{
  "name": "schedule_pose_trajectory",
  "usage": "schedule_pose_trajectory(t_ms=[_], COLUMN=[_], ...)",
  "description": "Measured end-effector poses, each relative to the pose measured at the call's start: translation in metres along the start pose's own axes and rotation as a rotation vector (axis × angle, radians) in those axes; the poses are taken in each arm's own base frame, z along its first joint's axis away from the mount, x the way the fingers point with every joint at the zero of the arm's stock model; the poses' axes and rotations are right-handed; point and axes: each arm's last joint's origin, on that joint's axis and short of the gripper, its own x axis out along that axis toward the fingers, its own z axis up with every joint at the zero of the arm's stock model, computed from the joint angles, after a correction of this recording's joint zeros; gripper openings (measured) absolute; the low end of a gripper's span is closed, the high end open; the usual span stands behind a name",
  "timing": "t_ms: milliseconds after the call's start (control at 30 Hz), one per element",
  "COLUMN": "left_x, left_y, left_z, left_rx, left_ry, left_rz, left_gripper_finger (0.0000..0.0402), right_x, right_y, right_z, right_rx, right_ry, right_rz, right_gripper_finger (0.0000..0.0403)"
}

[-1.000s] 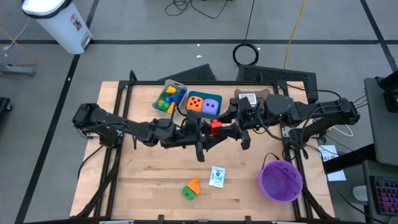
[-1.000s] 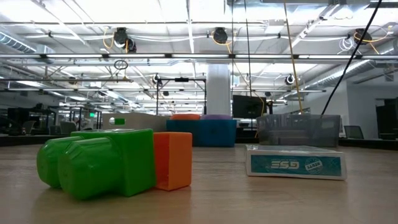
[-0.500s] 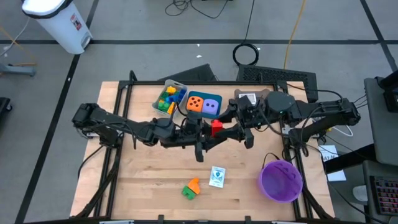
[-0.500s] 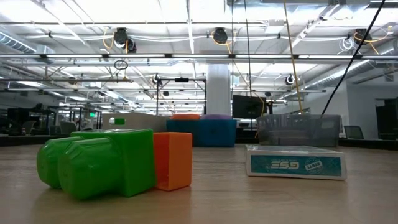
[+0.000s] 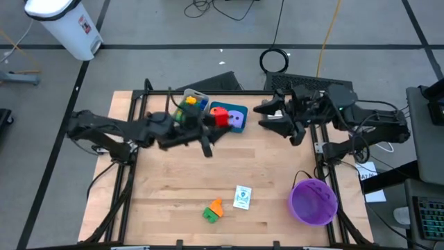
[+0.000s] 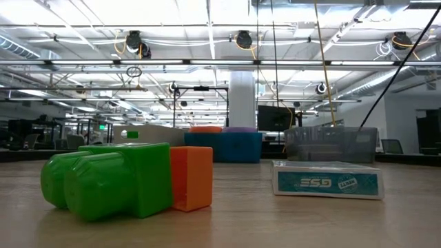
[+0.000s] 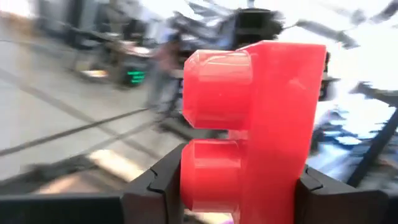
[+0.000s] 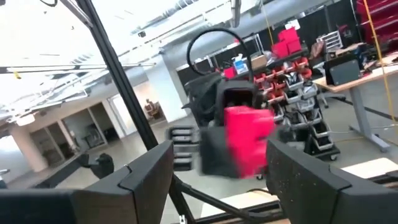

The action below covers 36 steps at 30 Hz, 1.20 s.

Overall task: Pick & Place Toys
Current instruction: Put the red game piece into the gray bin

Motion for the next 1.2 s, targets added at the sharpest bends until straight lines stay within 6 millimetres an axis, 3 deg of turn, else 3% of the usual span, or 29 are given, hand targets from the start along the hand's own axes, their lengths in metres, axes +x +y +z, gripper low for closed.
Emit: schedule_pose_trajectory(t_ms=[300, 567, 833, 1033, 1200], left_x=[-0.050, -0.079, -0.069, -0.055, -0.043], left_y=[0.050, 0.109, 0.167, 0.220, 0.256], left_z=[0.026, 0.017, 0.004, -0.006, -0.015], left_rx=[0.119, 0.078, 0.077, 0.042, 0.043], left_ry=[0.197, 0.489, 0.746, 0.916, 0.999], left_rz=[0.457, 0.826, 1.012, 1.056, 1.009], left_gripper_finger=[0.0188, 0.0166, 0.0198, 0.0168, 0.0174], right_x=[-0.003, 0.012, 0.036, 0.052, 0.063], right_y=[-0.004, -0.014, -0.027, -0.039, -0.047], right_z=[-0.010, -0.026, -0.047, -0.065, -0.077], right_rx=[0.009, 0.014, 0.002, 0.014, 0.047], right_ry=[0.112, 0.193, 0.254, 0.303, 0.318], right_rz=[-0.053, -0.090, -0.123, -0.168, -0.219], right_gripper_finger=[0.0245, 0.0242, 0.0242, 0.0242, 0.0242])
